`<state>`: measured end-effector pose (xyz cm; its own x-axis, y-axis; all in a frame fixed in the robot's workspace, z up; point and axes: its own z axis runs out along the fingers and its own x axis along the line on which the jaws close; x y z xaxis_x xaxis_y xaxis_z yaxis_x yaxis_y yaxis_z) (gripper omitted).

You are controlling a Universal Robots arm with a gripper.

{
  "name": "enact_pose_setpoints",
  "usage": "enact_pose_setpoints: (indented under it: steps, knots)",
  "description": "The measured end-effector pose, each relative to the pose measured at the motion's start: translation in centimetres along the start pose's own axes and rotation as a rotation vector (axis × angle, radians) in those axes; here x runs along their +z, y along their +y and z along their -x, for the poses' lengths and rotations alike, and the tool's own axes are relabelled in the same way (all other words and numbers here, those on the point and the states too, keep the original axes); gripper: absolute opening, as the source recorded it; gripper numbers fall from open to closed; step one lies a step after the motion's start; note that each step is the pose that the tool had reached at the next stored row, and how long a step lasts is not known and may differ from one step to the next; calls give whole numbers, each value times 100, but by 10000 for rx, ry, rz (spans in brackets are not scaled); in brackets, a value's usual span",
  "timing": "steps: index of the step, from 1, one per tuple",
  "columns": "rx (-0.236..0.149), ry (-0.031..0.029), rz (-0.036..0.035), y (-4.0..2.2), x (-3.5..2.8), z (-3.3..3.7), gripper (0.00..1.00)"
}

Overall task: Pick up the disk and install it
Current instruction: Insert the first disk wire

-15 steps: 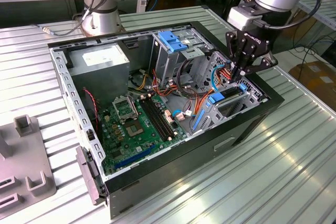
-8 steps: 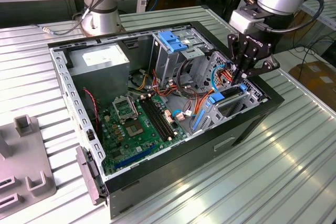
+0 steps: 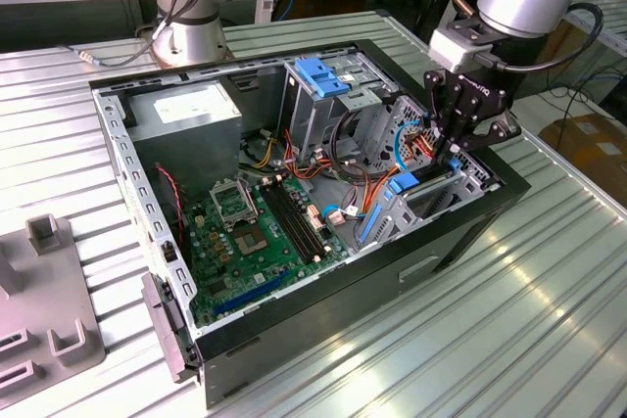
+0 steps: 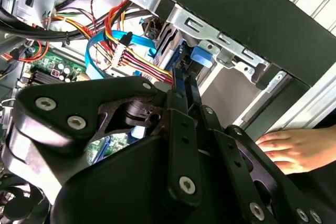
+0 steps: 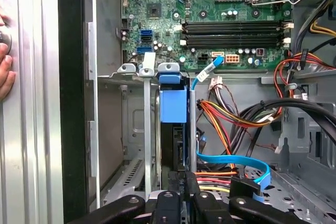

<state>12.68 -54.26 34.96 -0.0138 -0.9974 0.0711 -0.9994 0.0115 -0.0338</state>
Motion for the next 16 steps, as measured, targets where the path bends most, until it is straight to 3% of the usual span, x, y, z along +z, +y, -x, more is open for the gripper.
enact_pose_setpoints:
  steps: [2,3,10,16]
  knots:
    - [22,-8,2,12,25,-19,16]
    - [26,-8,2,14,33,3,16]
    - [386,4,27,14,33,4,16]
    - [399,-13,30,15,57,2,16]
